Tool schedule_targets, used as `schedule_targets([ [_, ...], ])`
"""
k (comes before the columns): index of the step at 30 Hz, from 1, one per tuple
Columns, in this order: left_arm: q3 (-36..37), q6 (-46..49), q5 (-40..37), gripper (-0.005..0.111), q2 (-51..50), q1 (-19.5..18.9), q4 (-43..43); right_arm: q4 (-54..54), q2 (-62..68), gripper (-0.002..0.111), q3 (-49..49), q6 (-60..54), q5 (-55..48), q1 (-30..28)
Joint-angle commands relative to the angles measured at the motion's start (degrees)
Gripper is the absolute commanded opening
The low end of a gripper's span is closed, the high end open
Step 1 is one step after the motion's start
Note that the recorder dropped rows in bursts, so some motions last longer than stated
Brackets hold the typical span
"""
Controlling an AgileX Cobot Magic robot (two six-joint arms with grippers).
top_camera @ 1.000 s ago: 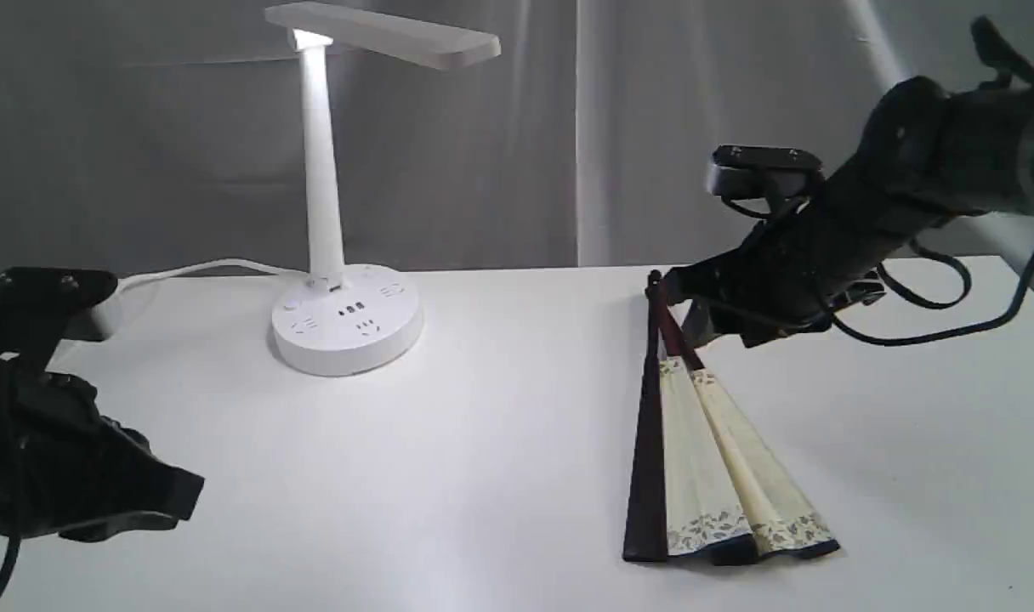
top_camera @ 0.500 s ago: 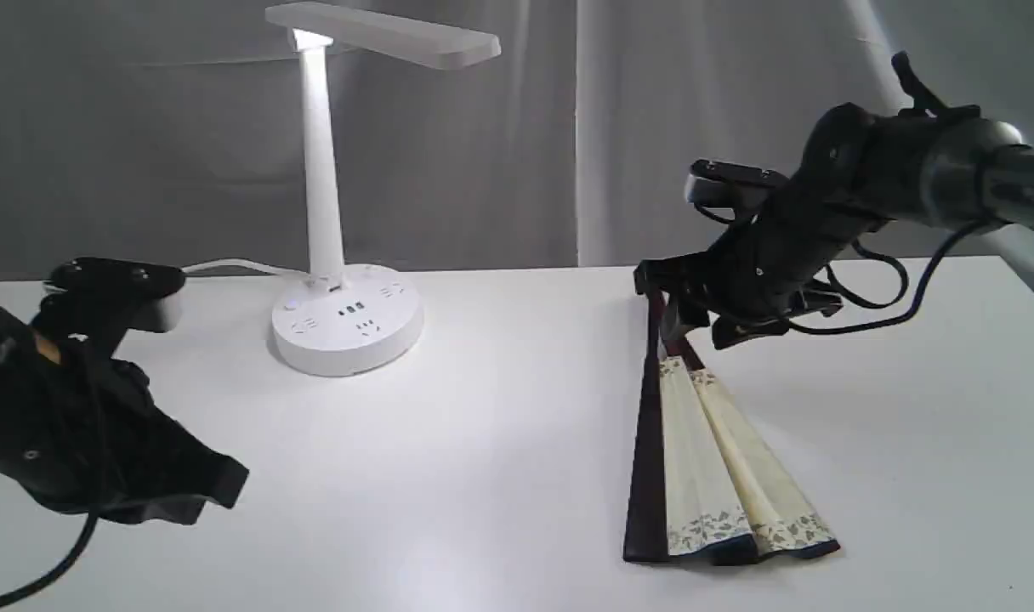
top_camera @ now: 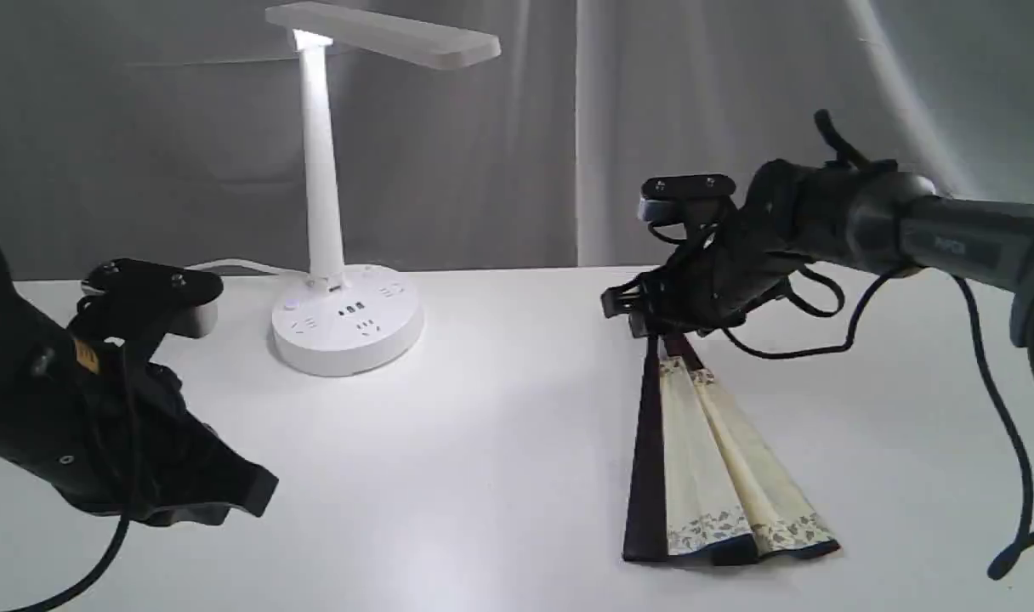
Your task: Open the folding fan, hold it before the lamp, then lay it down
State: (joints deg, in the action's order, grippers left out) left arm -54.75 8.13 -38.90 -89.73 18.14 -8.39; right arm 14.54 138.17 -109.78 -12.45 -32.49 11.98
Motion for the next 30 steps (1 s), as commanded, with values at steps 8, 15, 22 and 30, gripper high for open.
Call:
schedule_targets([
  [8,-0.18,-0.65,0.52,0.014,0.1,0.38,0.02,-1.31,1.58,0.049,-0.34,19.3,-0.55,0.07],
  [15,-0.18,-0.65,-0.13,0.014,0.1,0.38,-0.2,-0.17,1.58,0.049,-0.34,43.57,-5.69,0.07],
  [22,-0.18,-0.65,-0.13,0.014,0.1,0.38,-0.2,-0.18,1.58,0.049,-0.34,42.18,-9.48,-0.04],
  [30,-0.18,-0.65,-0.56,0.014,0.1,0.38,-0.2,-0.5,1.58,0.049,-0.34,57.92,-16.78,-1.49],
])
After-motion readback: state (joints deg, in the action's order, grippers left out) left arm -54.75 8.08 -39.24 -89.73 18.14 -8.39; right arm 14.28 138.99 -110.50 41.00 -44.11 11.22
